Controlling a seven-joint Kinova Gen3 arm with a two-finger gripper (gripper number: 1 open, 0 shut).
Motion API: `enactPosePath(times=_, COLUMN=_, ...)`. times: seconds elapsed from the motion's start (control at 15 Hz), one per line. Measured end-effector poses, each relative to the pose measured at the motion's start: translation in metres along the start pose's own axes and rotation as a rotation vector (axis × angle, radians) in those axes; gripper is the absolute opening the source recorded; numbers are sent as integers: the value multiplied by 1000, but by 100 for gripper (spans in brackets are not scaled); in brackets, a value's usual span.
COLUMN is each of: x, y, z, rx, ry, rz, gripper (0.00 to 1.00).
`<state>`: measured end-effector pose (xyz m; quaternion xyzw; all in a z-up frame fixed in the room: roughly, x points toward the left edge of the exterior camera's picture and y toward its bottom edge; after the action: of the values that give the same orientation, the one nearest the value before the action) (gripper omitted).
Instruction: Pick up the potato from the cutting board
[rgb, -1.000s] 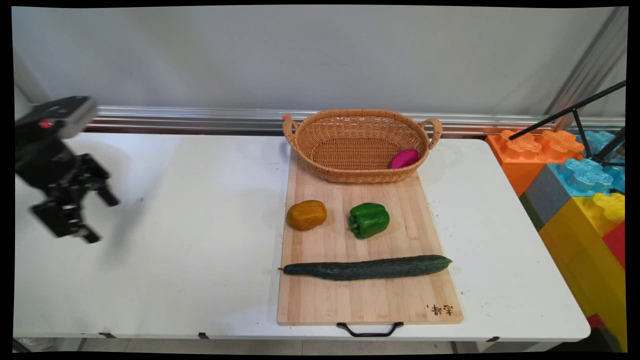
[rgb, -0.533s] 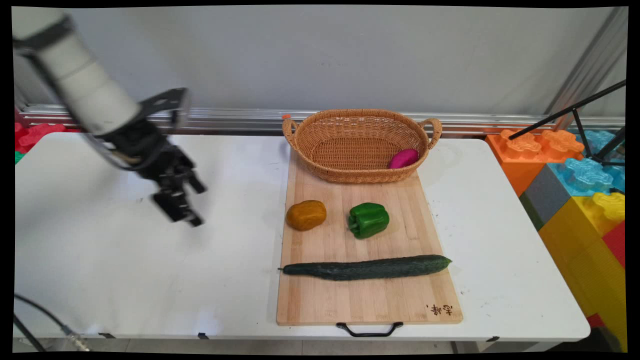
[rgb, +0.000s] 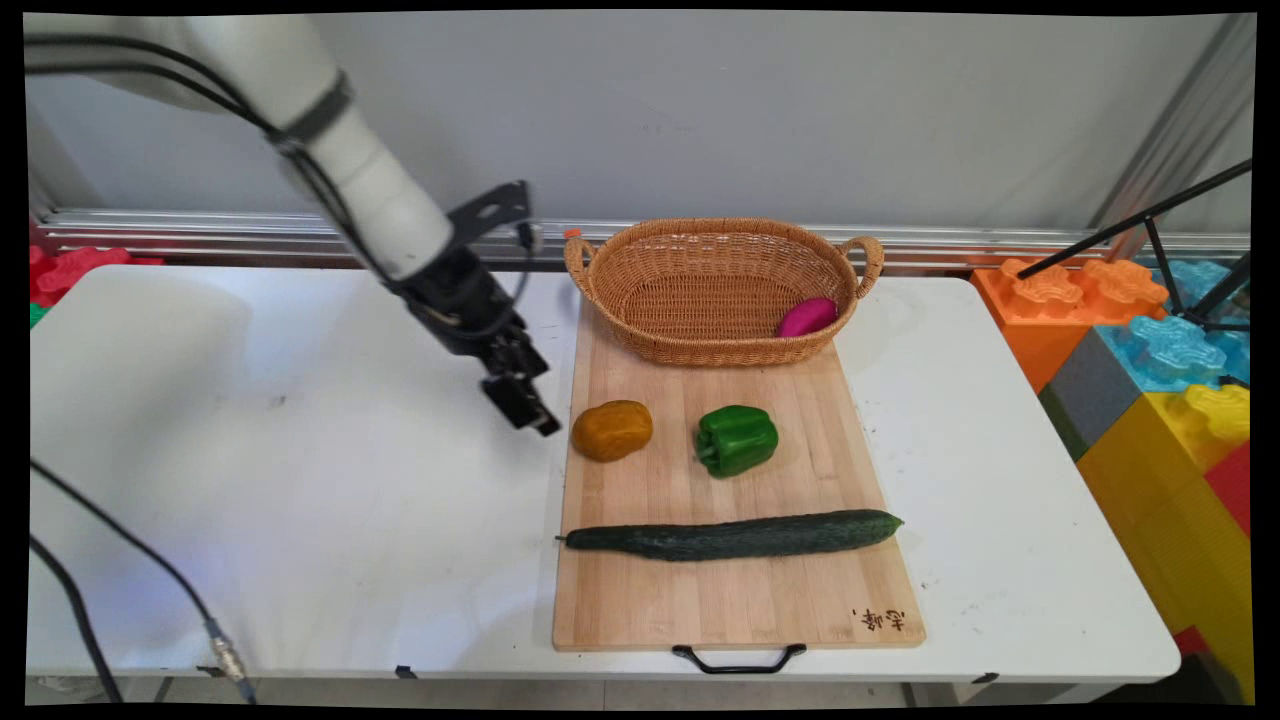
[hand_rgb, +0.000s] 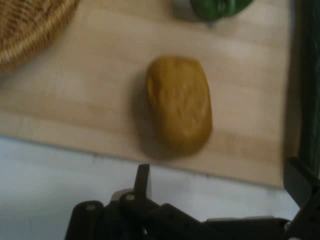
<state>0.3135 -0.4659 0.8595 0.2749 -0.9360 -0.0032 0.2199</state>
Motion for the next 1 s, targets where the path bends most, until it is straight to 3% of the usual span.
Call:
enactPosePath(times=0.27, x=11, y=-5, z=36, rx=16, ry=29, rz=-3, gripper=100)
enactPosePath(times=0.8, x=10, y=-11, z=97, rx=29, ry=54, rz=-20, gripper=100)
enactPosePath(times=0.87, x=10, y=-11, z=100, rx=31, ry=57, rz=-19, gripper=0)
enactPosePath(times=1.0, x=12, y=-11, z=105, rx=33, ry=60, rz=-14, gripper=0)
